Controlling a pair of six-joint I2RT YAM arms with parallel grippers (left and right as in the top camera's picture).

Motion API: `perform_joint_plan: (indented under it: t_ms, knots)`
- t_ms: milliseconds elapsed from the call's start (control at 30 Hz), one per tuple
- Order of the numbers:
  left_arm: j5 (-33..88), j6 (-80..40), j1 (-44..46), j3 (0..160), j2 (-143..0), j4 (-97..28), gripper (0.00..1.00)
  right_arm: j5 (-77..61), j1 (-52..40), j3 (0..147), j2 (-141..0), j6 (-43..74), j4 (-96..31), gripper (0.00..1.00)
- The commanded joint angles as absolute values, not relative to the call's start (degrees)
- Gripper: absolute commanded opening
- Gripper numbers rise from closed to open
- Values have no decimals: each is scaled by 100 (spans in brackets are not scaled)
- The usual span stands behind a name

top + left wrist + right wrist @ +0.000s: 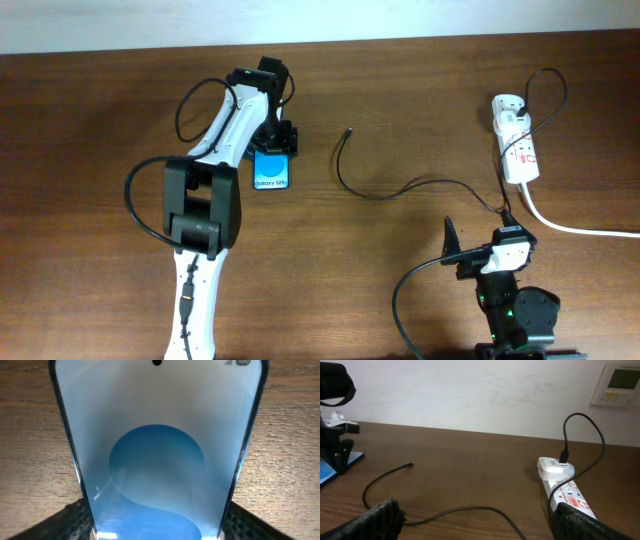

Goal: Plug charger to phone and switch on socket
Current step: 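Lower the left gripper and grasp the phone's top edge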

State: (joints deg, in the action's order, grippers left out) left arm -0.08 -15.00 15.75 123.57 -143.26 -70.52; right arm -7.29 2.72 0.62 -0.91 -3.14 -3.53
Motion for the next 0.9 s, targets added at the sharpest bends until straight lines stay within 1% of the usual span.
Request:
perform_joint_plan:
  t_ms: [0,167,267,467,533,567,600,633,667,733,767,867]
  knots:
    - [-130,-1588,1588,12171,-14859,-7008,75,-701,226,32,-47,-276,-386,98]
    - [-130,-1586,1588,12586,-14838,-7225,74,-701,226,32,-47,-276,-388,98]
    - [-132,-1584,1588,13622,-14838,-7867,74,-701,226,32,-47,-276,-386,98]
    - [-132,-1581,1588,15487,-14838,-8731,73,-701,226,32,-47,-276,-386,98]
    - [-132,-1581,1588,15920,-14838,-8927,70,-701,226,32,-47,-276,-388,98]
    - [-130,-1581,1588,16142,-14838,-9024,64,-701,226,32,-47,-276,-386,98]
    - [-130,-1584,1588,16339,-14838,-9107,50,-701,226,32,-47,-276,-386,98]
    - [-130,-1584,1588,16464,-14838,-9161,42,-701,226,32,-47,-276,-386,98]
    - [-130,-1584,1588,16599,-14838,-9231,31,-701,226,32,-47,-276,-388,98]
    - [-130,-1584,1588,16846,-14838,-9380,5,-701,226,32,-47,-276,-388,98]
    - [-132,-1584,1588,16958,-14838,-9472,0,-701,226,32,-47,-276,-386,98]
    - [-130,-1584,1584,17194,-14816,-9675,0,-701,226,32,-47,-276,-386,98]
